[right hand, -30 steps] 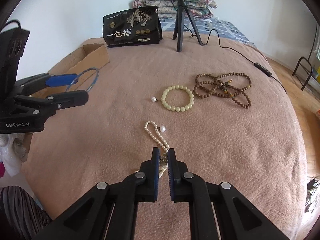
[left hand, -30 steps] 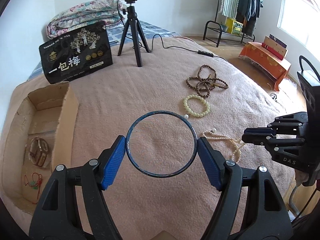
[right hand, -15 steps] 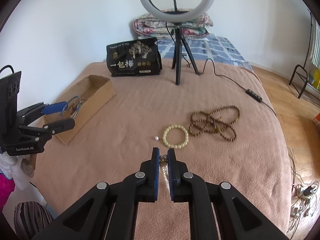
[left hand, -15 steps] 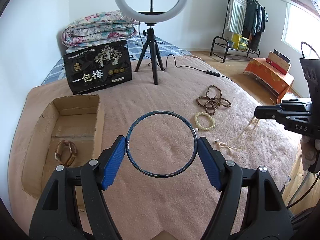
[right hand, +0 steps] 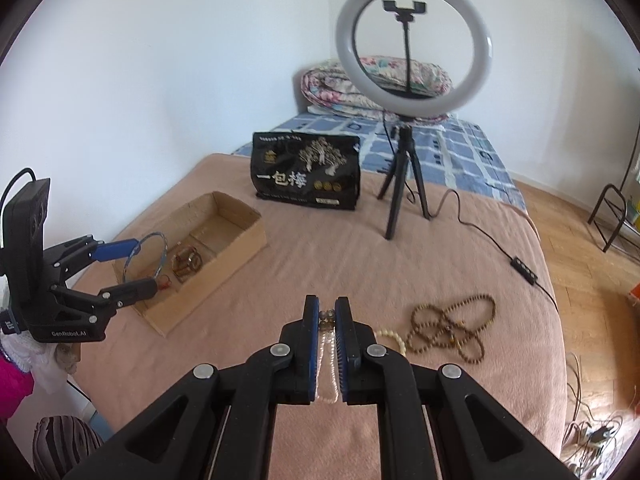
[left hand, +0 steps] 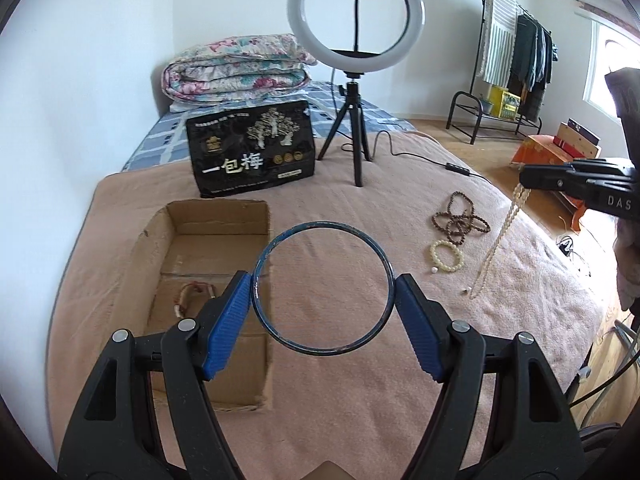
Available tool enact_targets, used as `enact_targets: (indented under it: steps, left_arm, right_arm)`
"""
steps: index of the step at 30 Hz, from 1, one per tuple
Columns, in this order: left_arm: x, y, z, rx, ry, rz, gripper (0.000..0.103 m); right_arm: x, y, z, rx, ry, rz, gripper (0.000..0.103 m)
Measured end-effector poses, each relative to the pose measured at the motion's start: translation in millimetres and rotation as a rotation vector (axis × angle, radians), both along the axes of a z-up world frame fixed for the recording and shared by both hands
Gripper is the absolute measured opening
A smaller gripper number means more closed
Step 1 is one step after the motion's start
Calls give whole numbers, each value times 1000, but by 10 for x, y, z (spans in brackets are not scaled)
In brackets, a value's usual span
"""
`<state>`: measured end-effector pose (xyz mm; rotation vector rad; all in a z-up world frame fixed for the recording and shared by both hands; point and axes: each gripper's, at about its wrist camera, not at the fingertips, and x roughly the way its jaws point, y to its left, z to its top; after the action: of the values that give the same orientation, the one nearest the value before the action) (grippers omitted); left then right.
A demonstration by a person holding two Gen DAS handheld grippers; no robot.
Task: Organize jewelry
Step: 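Carry the bangle and pearl necklace in both grippers over the box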
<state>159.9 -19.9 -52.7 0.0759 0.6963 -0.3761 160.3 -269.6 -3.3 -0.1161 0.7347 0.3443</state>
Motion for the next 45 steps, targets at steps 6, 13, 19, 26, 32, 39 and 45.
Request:
enact_targets:
  steps: [6, 13, 19, 26, 32, 39, 45]
  left_arm:
    - [13, 306, 15, 0, -5, 47, 75]
    - [78, 671, -41, -2, 3, 108, 75]
    - [105, 893, -110, -2, 14, 140, 75]
    - [148, 1012, -173, -3, 24, 152, 75]
    - [183, 1027, -222, -12, 37, 143, 75]
    - [244, 1030, -349, -22, 65, 131, 75]
    - [300, 996, -492, -17, 93, 127, 75]
  right_arm:
    - [142, 378, 159, 7, -31, 55, 5]
    - [304, 842, 310, 13, -65, 125, 5]
    - [454, 1166, 371, 44, -75, 166, 5]
    - [606, 1471, 377, 55, -81, 204, 5]
    - [781, 1685, 324, 59, -71, 223, 5]
    - [1046, 1830, 89, 68, -20, 216, 5]
    - [1218, 1906, -196, 68, 37, 204, 6]
